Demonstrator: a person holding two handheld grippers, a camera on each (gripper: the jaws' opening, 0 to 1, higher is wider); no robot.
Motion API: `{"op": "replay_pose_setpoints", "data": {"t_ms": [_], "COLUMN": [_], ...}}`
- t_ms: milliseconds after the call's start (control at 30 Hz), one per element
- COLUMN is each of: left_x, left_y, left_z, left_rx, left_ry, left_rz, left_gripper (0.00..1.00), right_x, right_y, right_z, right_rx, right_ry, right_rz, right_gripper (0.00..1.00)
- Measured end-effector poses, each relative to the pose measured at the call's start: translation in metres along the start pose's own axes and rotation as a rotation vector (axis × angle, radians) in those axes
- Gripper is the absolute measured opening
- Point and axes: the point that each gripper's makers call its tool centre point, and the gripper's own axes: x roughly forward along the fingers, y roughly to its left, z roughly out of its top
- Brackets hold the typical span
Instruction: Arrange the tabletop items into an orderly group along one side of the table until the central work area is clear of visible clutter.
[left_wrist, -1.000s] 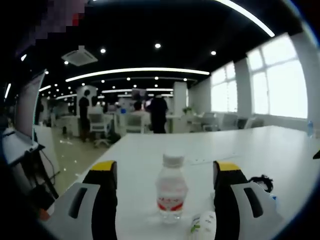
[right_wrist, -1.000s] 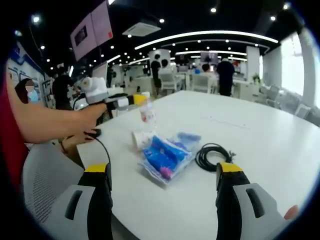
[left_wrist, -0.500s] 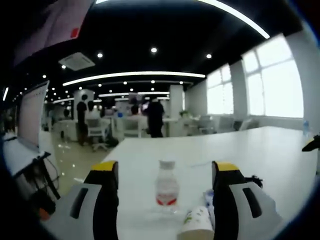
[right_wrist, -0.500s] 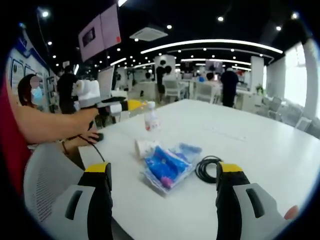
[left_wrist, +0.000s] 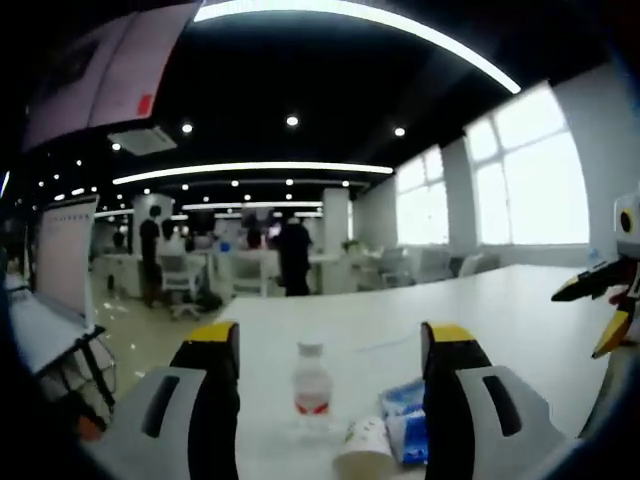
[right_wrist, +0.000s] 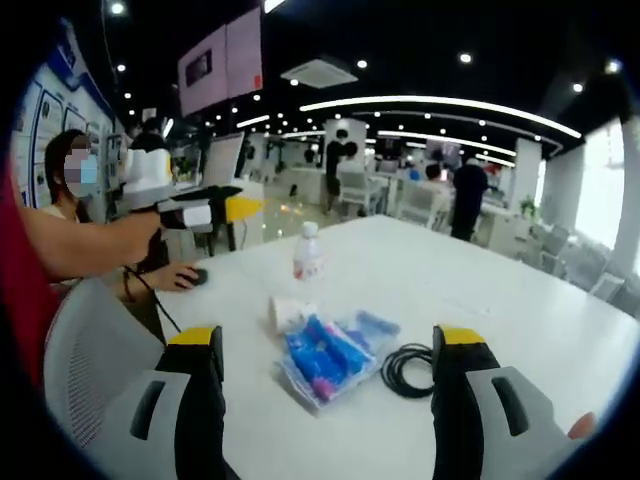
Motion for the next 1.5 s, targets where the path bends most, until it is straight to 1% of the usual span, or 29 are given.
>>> {"op": "replay_pose_setpoints", "data": {"t_ms": [167,300,333,467,700,967,1167,1300,1400,1500], "left_x": [-0.018,-0.028,-0.03,-0.034,-0.039,-0.04,-0.042,-0.044,-0.045,-0.046], "left_y": [-0.003,-0.003,-0.003,0.001,-0.004,-0.009,-0.006,-0.005,-0.006,-0.008], "left_z": [0.011,0.018,0.019,0.018,0.018,0.01,0.007,0.004,0.0,-0.003], "left_rx": [-0.001,-0.005,-0.008,-0.013,-0.027,-0.038,-0.039,-0.037,-0.043,-0.041], "left_ry": [-0.012,-0.022,-0.025,-0.027,-0.036,-0.026,-0.018,-0.006,0.01,0.023], "left_rz": [-0.007,-0.005,-0.003,0.0,-0.012,-0.031,-0.038,-0.048,-0.068,-0.094], "left_gripper": [0.69,0.68,0.68,0.69,0.69,0.69,0.69,0.69,0.7,0.7], "right_x": [0.012,0.026,0.033,0.05,0.079,0.115,0.141,0.158,0.169,0.178], "right_y": [0.007,0.016,0.019,0.029,0.042,0.053,0.058,0.064,0.068,0.068], "right_z": [0.007,0.014,0.014,0.012,0.002,-0.003,-0.016,-0.033,-0.044,-0.049], "right_rx": [-0.027,-0.034,-0.039,-0.059,-0.056,-0.079,-0.078,-0.076,-0.093,-0.093], "right_ry": [-0.003,-0.011,-0.005,0.007,0.044,0.064,0.106,0.148,0.173,0.18], "right_rz": [0.018,0.046,0.054,0.08,0.122,0.149,0.157,0.161,0.158,0.151], "right_gripper": [0.86,0.85,0.85,0.85,0.83,0.8,0.79,0.76,0.74,0.69]}}
